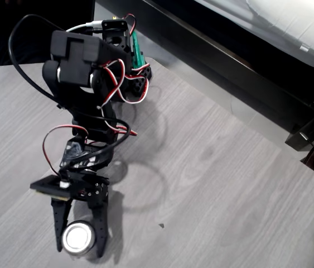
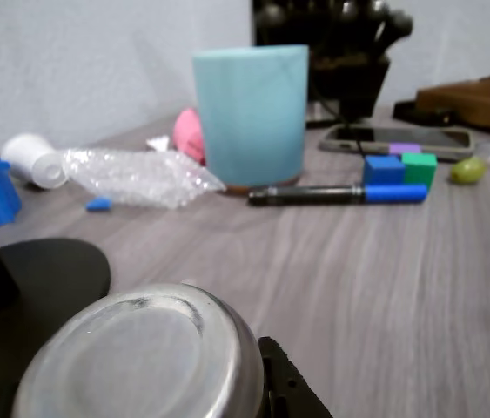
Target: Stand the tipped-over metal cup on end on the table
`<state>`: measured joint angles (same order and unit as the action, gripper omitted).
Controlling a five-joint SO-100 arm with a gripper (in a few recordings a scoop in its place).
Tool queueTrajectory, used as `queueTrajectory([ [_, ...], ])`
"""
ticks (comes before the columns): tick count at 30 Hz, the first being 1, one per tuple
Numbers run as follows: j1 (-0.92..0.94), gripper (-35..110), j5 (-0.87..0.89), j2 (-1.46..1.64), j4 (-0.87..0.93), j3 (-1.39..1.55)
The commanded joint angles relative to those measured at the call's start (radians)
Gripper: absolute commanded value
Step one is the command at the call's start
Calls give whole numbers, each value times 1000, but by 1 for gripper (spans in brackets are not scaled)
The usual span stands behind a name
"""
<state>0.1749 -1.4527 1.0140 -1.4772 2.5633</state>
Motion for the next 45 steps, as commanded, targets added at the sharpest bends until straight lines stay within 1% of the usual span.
queueTrajectory([
  [1, -6, 38, 12, 14, -207, -11],
  [5, -8, 41, 32, 86, -184, 0],
  [8, 0, 43, 40, 196, -97, 0],
  [11, 11, 43, 67, 365, 43, 5],
  [13, 18, 43, 120, 535, 202, 14],
  [14, 23, 43, 161, 638, 310, 21],
  [16, 31, 42, 288, 891, 612, 37],
  [19, 26, 42, 563, 1295, 1229, 15],
  [21, 5, 42, 746, 1497, 1574, -5],
  [22, -9, 41, 821, 1571, 1712, -6],
  [25, -49, 35, 1040, 1695, 1993, 8],
  [27, -69, 30, 1175, 1715, 2121, 3],
  [29, -86, 23, 1281, 1718, 2207, 8],
  [30, -94, 16, 1321, 1717, 2232, 15],
  [32, -106, 5, 1371, 1707, 2263, 26],
  [34, -114, 0, 1401, 1704, 2284, 34],
  [38, -140, 0, 1453, 1736, 2319, 94],
  [45, -187, 0, 1477, 2023, 2347, 301],
])
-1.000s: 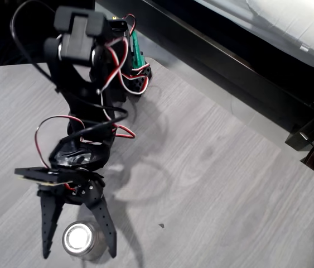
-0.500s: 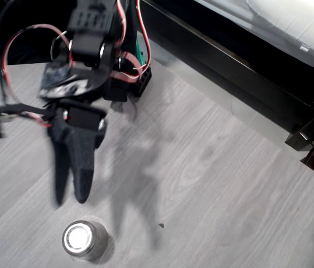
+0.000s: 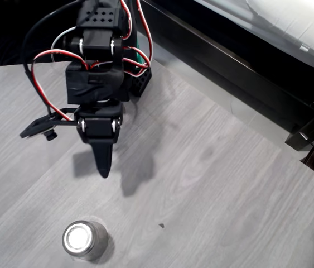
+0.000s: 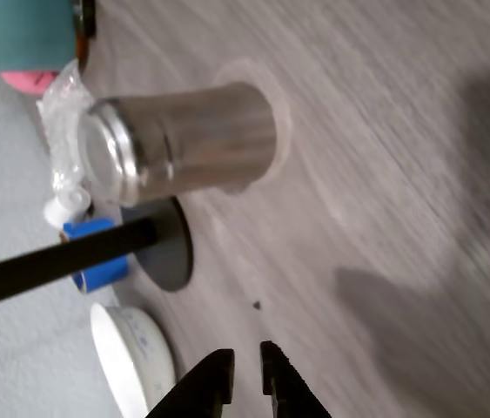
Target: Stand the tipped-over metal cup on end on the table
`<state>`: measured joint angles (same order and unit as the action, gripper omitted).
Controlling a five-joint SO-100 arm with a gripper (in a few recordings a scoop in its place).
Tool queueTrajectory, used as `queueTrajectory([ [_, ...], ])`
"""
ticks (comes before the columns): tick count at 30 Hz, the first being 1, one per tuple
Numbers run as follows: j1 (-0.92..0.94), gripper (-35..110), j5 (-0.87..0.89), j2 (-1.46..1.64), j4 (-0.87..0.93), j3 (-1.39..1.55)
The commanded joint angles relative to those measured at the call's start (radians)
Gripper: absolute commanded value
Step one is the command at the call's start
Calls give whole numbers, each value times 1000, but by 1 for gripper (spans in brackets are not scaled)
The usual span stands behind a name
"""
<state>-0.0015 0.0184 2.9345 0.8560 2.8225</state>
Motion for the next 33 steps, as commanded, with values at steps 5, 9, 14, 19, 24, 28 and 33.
queueTrajectory([
  [5, -8, 0, 17, 347, 92, 160],
  [9, -15, 0, 29, 376, 120, 209],
  [14, -81, 0, 31, 376, 190, 210],
  [19, -106, 0, 40, 376, 253, 210],
  [24, -109, 0, 40, 376, 353, 212],
  [28, -100, 0, 34, 376, 360, 212],
  [33, -100, 0, 34, 376, 360, 212],
])
